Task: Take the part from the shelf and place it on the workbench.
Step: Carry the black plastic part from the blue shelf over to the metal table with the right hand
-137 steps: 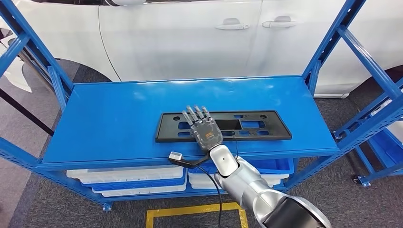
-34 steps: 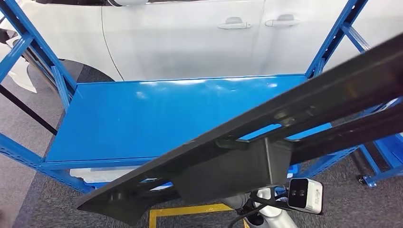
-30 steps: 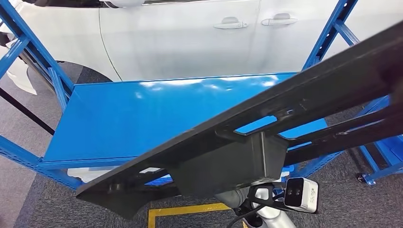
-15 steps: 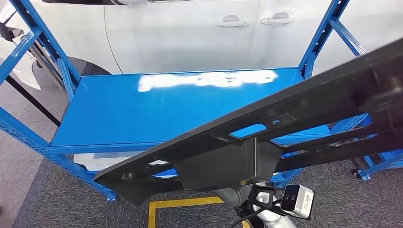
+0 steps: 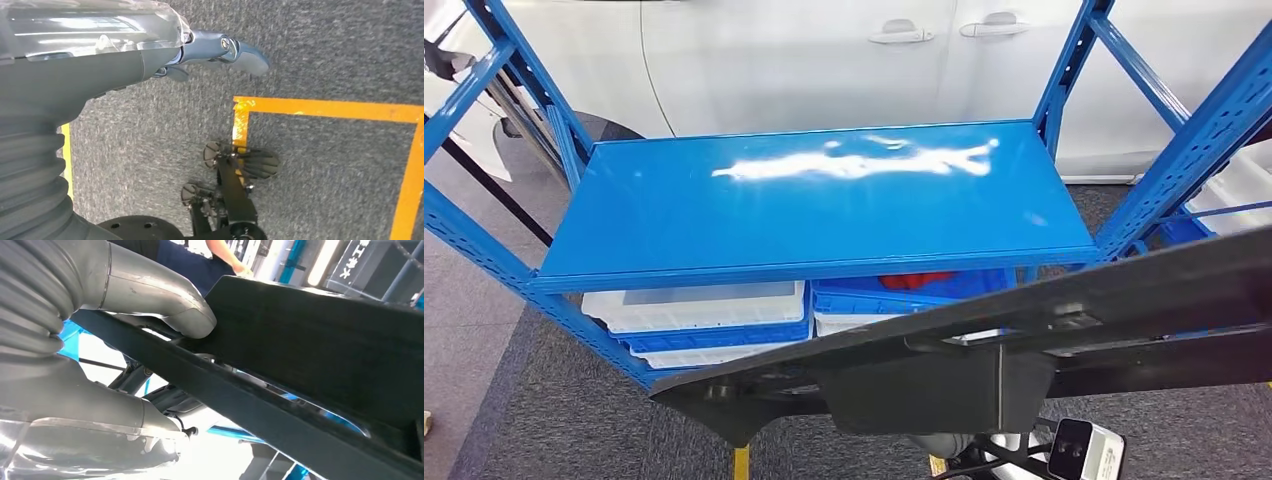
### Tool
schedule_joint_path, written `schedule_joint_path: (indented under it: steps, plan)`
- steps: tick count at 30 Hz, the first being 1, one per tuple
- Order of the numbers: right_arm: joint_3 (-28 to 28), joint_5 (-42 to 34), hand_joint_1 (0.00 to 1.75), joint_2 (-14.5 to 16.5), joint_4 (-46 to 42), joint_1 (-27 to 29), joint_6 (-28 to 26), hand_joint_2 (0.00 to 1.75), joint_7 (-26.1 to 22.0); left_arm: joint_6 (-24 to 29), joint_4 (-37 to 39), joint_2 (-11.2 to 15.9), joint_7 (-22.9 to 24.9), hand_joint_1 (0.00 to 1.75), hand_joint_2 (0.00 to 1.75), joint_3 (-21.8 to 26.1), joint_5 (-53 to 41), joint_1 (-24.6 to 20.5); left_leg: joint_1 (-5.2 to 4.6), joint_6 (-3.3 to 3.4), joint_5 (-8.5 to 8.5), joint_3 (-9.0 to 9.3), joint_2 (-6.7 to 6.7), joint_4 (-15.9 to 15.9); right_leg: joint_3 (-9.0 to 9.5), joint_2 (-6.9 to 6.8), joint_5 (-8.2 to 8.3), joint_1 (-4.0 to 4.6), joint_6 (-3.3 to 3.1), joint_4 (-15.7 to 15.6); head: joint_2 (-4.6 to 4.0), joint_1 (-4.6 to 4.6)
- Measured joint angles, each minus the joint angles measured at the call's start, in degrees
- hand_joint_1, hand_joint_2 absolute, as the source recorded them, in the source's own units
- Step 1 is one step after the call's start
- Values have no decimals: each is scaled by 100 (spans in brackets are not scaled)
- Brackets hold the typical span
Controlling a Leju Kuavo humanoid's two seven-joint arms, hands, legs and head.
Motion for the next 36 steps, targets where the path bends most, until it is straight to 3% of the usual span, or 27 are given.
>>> schedule_joint_path:
  steps: [1,2,4,5,6,7,9,11,13,15,16,17,19,20,21,22,23,24,25,27,28,30,31,33,35,36]
  plan:
    - [-6,2,175,-2,-12,6,18,175,0,8,1,-2,3,0,175,-2,0,6,10,-33,-134,-52,-3,101,-53,-7,62,-8,-44,-15,0,0]
    - [-13,2,175,-3,-22,18,62,175,0,19,1,-3,9,0,175,-4,3,11,21,-61,-373,-132,-7,321,-122,-14,131,-16,-80,-27,0,0]
    - [-48,-8,175,-2,-33,81,265,175,0,54,2,-7,28,0,175,-4,29,12,31,-103,-946,-319,-8,1016,-273,-17,252,-1,-110,-23,0,0]
    - [-89,-14,175,-2,-33,142,441,175,0,79,2,-6,38,0,175,-2,52,14,33,-114,-1115,-370,-7,1355,-354,-21,313,11,-111,-19,0,0]
    - [-144,-20,175,-1,-33,213,643,175,0,105,2,-5,44,0,175,3,75,20,32,-112,-1148,-346,-7,1545,-432,-25,369,22,-110,-13,0,0]
    - [-210,-23,175,1,-38,288,860,175,0,133,2,-5,47,0,175,8,92,29,30,-98,-1070,-225,-8,1540,-505,-28,424,33,-106,-6,0,0]
    - [-369,-21,175,17,-67,409,1241,175,0,168,2,-4,40,0,175,15,109,43,12,-22,-815,318,-11,924,-626,-29,524,55,-95,7,0,0]
    - [-553,-21,175,56,-112,493,1536,175,0,170,2,2,20,0,175,16,101,37,-24,59,-777,876,-13,109,-696,-31,616,74,-58,12,0,-1]
    - [-736,-48,175,103,-140,562,1784,175,0,161,2,7,2,0,175,16,81,31,-65,113,-820,1040,-13,-217,-712,-40,704,65,11,-1,0,-1]
    - [-894,-86,175,143,-150,607,1959,175,0,149,2,5,-1,0,175,16,58,36,-62,176,-715,983,-1,-258,-729,-36,740,45,85,-2,0,-1]
    - [-962,-102,175,160,-154,613,1994,175,0,145,3,5,3,0,175,16,50,34,-49,215,-645,938,10,-280,-766,-28,623,39,114,77,0,-1]
    - [-1018,-115,175,171,-157,607,1989,175,0,145,3,4,10,0,175,16,47,29,-35,245,-569,879,21,-303,-828,-20,402,31,142,256,0,-1]
    - [-1085,-144,175,193,-154,571,1899,175,0,156,4,2,35,0,175,18,49,19,-30,276,-436,724,32,-301,-1004,-13,-212,6,187,919,0,0]
    - [-1096,-153,175,201,-143,538,1818,175,0,165,4,1,53,0,175,19,53,17,-31,271,-371,639,34,-292,-1070,-13,-404,-8,210,1275,0,0]
    - [-1096,-151,175,207,-131,495,1699,175,0,173,4,-2,75,0,175,20,59,15,-30,262,-308,551,37,-278,-1085,-14,-464,-21,230,1531,0,0]
    - [-1085,-142,175,208,-120,435,1536,175,0,182,4,-5,97,0,175,22,63,11,-27,247,-251,459,39,-256,-1013,-15,-389,-35,246,1612,0,0]
    - [-1062,-128,175,208,-114,360,1348,175,0,193,4,-11,120,0,175,24,67,4,-21,229,-201,365,40,-223,-830,-16,-231,-50,256,1467,0,0]
    - [-1033,-116,175,208,-115,278,1162,175,0,203,4,-17,141,0,175,25,67,-6,-15,208,-163,278,40,-179,-556,-18,-87,-65,263,1141,0,0]
    - [-1002,-111,175,207,-118,192,1010,175,0,212,4,-22,157,0,175,26,62,-18,-16,182,-133,195,37,-124,-251,-17,-42,-67,263,721,0,0]
    - [-942,-117,175,204,-125,61,849,175,0,218,3,-25,174,0,175,30,46,-38,-24,122,-80,94,27,-38,124,-4,-112,-50,210,123,0,-1]
    - [-899,-126,175,201,-125,17,817,175,0,215,3,-26,174,0,175,36,29,-43,-28,87,-48,68,23,-23,159,5,-164,-31,168,20,0,-1]
    - [-787,-156,175,191,-122,-40,796,175,0,208,3,-28,171,0,175,52,-5,-46,-12,10,-9,39,18,-15,98,7,-115,-25,54,-2,0,-1]
    - [-733,-175,175,188,-120,-67,796,175,0,204,4,-31,173,0,175,60,-18,-46,1,-25,-75,4,15,37,65,4,-75,-26,-3,-5,0,-1]
    - [-658,-226,175,184,-116,-121,809,175,0,201,4,-37,188,0,175,77,-20,-46,23,-86,-471,-168,9,474,-20,-9,18,-33,-85,-17,0,-2]
    - [-609,-270,175,179,-99,-158,835,175,0,201,4,-39,216,0,175,101,-16,-47,27,-126,-938,-421,8,1237,-130,-10,107,-19,-108,-12,0,-2]
    - [-593,-280,175,174,-87,-166,851,175,0,198,4,-38,232,0,175,110,-16,-45,27,-134,-1039,-485,8,1515,-183,-10,147,-10,-108,-8,0,-2]
